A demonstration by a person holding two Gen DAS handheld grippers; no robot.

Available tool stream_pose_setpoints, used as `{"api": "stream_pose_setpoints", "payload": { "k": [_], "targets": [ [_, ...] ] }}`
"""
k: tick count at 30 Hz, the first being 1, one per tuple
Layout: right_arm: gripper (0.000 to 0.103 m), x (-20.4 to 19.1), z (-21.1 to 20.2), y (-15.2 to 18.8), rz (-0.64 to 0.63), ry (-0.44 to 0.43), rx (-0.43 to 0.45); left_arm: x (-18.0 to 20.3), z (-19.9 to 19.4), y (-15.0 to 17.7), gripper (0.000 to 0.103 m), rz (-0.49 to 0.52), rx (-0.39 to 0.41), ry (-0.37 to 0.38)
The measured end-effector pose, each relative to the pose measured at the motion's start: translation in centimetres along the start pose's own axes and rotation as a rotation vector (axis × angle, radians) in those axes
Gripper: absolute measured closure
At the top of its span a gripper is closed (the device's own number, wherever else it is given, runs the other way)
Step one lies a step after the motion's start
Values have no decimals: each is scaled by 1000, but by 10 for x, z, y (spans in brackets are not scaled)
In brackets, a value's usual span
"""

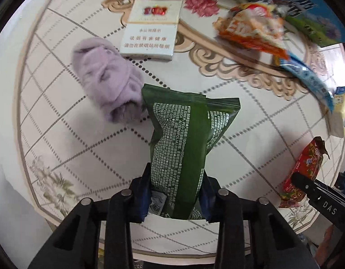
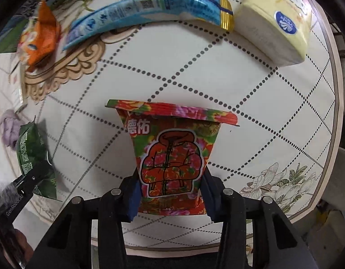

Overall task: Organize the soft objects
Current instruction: 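Grasp green bag with left tool while right grasps red-orange bag, drop both in box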

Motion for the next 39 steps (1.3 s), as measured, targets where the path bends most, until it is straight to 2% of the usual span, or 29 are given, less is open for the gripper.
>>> {"api": "stream_pose_setpoints", "payload": {
  "k": [2,5,9,12,16,18,20,24,28,30,34,39],
  "targets": [
    [56,4,-9,8,-24,-20,26,8,-14,10,72,-3,27,0],
    [56,8,-38,18,-71,-85,59,26,-56,25,73,-17,89,40],
    [56,17,-102,23,-146,-170,134,55,-143,24,73,-16,229,122],
    [56,12,-173,6,-201,-216,206,75,-197,-11,73,20,316,185],
    [56,-3,-244,-44,-237,-243,297,104,-254,-84,73,70,375,241],
    [56,-14,-269,-74,-237,-218,340,109,-265,-120,73,84,397,227],
    [56,-24,-276,-117,-231,-189,361,109,-268,-157,73,89,392,228],
    [56,-41,-262,-185,-214,-149,321,96,-227,-236,73,87,306,247],
    [56,-60,-232,-243,-229,-86,277,105,-190,-285,73,94,218,252],
    [56,-67,-217,-277,-223,-68,246,107,-168,-302,73,86,172,261],
    [56,-75,-195,-320,-212,-34,218,116,-132,-327,73,85,88,285],
    [56,-85,-175,-349,-204,-1,199,128,-110,-346,73,95,36,297]
  ]
}}
Point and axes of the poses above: each gripper's, at about its wrist camera, not at the fingertips, and z roughly the way its jaws point, x to its right, y to its underside, the point moved 4 cm from there along z, roughly the way its jaws point, and after that the axes turned 3 degrees about y, right-handed, at the moved point
